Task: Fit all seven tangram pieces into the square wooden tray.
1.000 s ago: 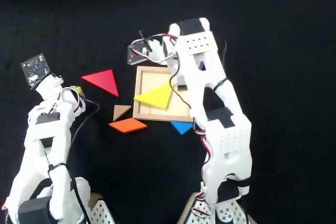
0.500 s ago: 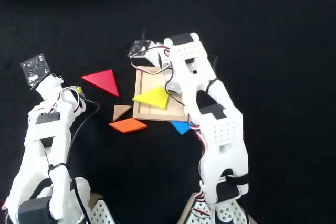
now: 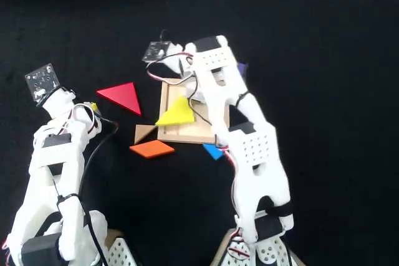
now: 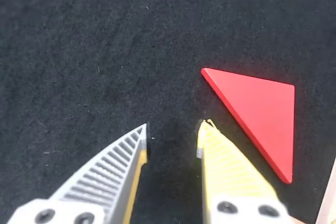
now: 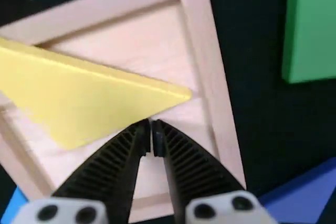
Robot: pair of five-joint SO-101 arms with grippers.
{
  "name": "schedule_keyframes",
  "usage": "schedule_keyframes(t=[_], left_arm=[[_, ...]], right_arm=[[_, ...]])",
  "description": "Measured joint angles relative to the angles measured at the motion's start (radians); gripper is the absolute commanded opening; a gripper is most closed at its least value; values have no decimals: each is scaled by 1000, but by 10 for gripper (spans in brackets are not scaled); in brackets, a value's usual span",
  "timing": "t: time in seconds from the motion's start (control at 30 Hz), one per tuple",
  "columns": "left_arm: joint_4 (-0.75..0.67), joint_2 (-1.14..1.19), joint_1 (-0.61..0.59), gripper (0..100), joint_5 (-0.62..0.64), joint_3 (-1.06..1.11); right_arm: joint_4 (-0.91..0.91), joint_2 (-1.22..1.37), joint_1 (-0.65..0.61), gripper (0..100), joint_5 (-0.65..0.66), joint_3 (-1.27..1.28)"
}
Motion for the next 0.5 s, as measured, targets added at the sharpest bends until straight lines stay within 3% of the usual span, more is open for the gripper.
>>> schedule_keyframes(t=[0.37, 0.5], left_arm=[[0, 0, 0, 165, 0, 0], [0, 0, 0, 165, 0, 0]], right_arm=[[0, 49, -51, 11, 0, -183], [97, 52, -51, 11, 0, -261]])
